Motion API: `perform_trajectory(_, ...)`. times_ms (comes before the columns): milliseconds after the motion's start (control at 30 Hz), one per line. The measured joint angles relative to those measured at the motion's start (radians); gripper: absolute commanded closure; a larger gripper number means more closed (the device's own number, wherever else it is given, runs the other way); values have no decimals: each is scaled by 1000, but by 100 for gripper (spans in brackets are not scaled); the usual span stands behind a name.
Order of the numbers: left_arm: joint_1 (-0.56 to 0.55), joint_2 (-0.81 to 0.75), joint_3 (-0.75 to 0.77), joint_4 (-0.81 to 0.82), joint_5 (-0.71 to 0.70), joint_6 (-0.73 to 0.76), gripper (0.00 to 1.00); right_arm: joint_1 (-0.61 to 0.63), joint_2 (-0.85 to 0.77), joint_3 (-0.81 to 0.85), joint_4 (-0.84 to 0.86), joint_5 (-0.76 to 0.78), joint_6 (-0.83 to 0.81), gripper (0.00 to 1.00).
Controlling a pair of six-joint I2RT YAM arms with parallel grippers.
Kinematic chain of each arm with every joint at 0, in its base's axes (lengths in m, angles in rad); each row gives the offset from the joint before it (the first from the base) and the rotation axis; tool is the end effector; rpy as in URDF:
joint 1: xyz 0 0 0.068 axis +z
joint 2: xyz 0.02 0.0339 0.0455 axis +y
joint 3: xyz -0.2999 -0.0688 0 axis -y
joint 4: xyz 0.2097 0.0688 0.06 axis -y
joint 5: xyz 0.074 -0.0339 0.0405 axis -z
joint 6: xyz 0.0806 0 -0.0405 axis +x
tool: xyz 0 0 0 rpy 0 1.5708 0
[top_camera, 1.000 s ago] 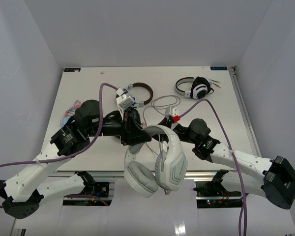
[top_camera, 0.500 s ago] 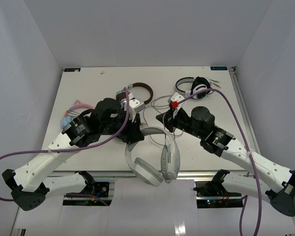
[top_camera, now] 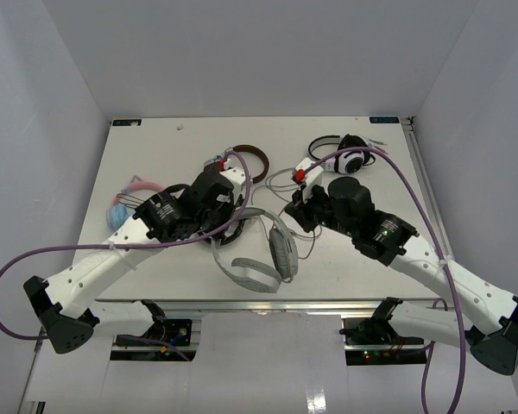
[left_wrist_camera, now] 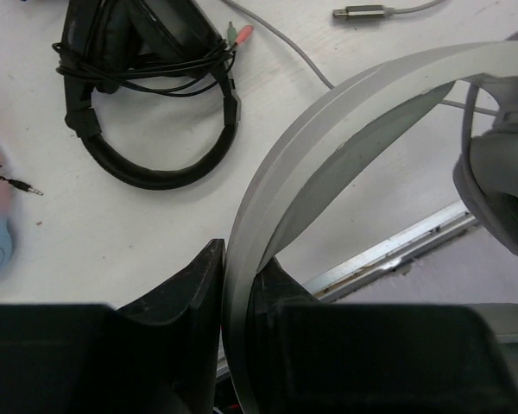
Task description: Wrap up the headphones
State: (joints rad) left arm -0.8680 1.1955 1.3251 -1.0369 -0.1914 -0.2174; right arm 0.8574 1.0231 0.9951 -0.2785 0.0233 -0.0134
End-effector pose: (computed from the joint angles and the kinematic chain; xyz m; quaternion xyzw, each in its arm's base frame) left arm 0.1439 -0.1462 0.3585 0.2713 0.9017 -0.0901 0.3243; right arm 0.1470 0.1670 0.3770 -0.3340 0.7343 0.2334 0.5429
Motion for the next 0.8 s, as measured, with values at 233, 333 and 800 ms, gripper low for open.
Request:
perform_trajectory(233, -7, 47, 0, -6, -136, -12, 100, 0, 35, 20, -36, -57, 6, 92)
perform_trajectory(333, -10, 55, 0, -7, -182, -11, 100, 0, 55, 31, -45, -78, 6, 92)
perform_trajectory(800, -40, 91, -27, 14, -421, -20, 100, -1, 92, 148, -81, -231, 7, 92)
